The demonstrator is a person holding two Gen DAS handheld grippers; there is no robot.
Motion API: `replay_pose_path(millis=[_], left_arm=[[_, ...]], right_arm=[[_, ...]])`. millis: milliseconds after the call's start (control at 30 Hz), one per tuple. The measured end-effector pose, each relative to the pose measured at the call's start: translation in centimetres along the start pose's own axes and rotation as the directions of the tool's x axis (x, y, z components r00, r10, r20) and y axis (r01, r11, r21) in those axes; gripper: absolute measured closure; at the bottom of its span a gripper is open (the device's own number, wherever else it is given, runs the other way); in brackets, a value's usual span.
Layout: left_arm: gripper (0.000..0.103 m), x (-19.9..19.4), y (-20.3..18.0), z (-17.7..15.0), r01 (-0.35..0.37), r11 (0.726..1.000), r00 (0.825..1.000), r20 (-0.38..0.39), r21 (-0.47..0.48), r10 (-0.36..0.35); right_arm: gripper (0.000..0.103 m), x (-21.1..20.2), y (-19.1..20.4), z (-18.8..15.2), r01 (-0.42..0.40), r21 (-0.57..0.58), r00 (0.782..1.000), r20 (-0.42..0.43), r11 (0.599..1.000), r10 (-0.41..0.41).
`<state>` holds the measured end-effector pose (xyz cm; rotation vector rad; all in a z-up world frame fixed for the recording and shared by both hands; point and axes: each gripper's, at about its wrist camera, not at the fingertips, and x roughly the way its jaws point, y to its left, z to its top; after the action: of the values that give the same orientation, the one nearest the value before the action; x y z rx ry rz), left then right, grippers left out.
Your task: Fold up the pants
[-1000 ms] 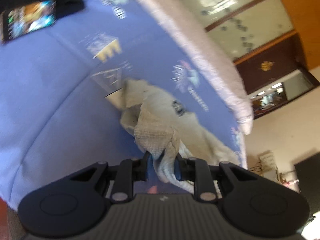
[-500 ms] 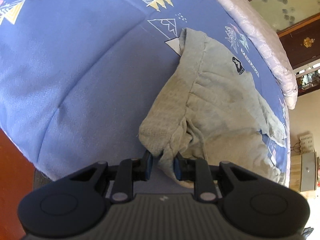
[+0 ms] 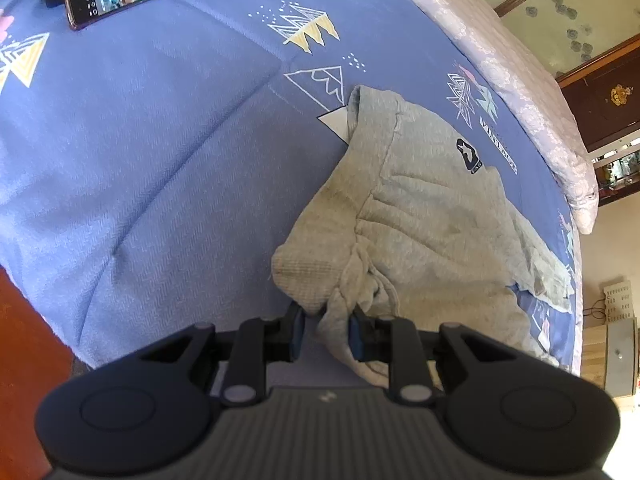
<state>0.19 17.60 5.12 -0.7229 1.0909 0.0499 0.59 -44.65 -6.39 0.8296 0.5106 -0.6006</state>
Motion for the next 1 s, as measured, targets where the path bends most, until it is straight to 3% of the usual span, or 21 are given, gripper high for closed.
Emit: replay_pose_path(millis=[33,67,133,200,333,433,533,600,700,833,900,1000], left_arm=[[0.082,-0.1,-0.1,0.0,-0.002,1.000,1.000,0.003,0.002,0.002],[0.082,-0.3,-0.2,0.0,-0.004,1.000,1.000,0.007,0.004,0.004],[0.082,-0.7,-0.4,0.0,-0.004,1.000,1.000,0.015,0.006,0.004],[0.082,-1.2,-0.4,-0.1,0.005,1.000,1.000,0.020,0.009,-0.005],[0.082,-1.0,-0.5,-1.1,0.038,0.999,0.999,-0.022,0.025,-0.037],[0.081,1.2,-0.6,-2.8,0.008,0.997,0.996,-0.089,0.070,-0.002],[0.067,3.2,-0.2,-4.5,-0.070,0.992,0.987,-0.134,0.107,0.084],[0.059,3.0,0.1,-4.9,-0.061,0.992,0.987,-0.141,0.110,0.076],[0.051,1.0,0.7,-4.2,-0.055,0.991,0.993,-0.094,0.123,0.066],[0.049,-2.3,1.5,-2.2,-0.060,0.992,0.998,0.010,0.108,0.059],[0.048,-3.7,1.3,-0.5,-0.093,0.989,0.993,0.086,0.113,0.084],[0.044,-4.6,-0.9,2.7,-0.139,0.976,0.976,0.188,0.170,0.107]], right_arm=[[0.068,0.5,0.6,-0.2,0.005,-0.022,1.000,0.001,1.000,-0.005],[0.093,0.8,1.2,-0.1,0.014,-0.048,1.000,-0.005,0.999,-0.014],[0.093,0.4,1.6,0.2,0.032,-0.040,0.999,-0.006,0.999,-0.032],[0.093,-2.3,1.3,1.1,0.033,-0.012,0.995,0.094,0.999,-0.032],[0.093,-8.1,-1.1,3.0,0.070,0.049,0.959,0.271,0.996,-0.081],[0.093,-9.0,-3.8,3.1,0.178,0.050,0.945,0.269,0.983,-0.184],[0.087,-7.4,-7.2,2.1,0.283,0.099,0.944,0.146,0.954,-0.296],[0.043,-7.9,-9.5,1.2,0.310,0.201,0.931,0.135,0.929,-0.340],[0.041,-10.2,-10.4,0.8,0.341,0.293,0.889,0.209,0.893,-0.407],[0.042,-12.2,-7.5,1.8,0.320,0.255,0.856,0.334,0.912,-0.394],[0.041,-12.8,-5.7,2.4,0.275,0.221,0.862,0.374,0.936,-0.342],[0.041,-11.8,-2.2,3.9,0.168,0.159,0.905,0.366,0.973,-0.216]])
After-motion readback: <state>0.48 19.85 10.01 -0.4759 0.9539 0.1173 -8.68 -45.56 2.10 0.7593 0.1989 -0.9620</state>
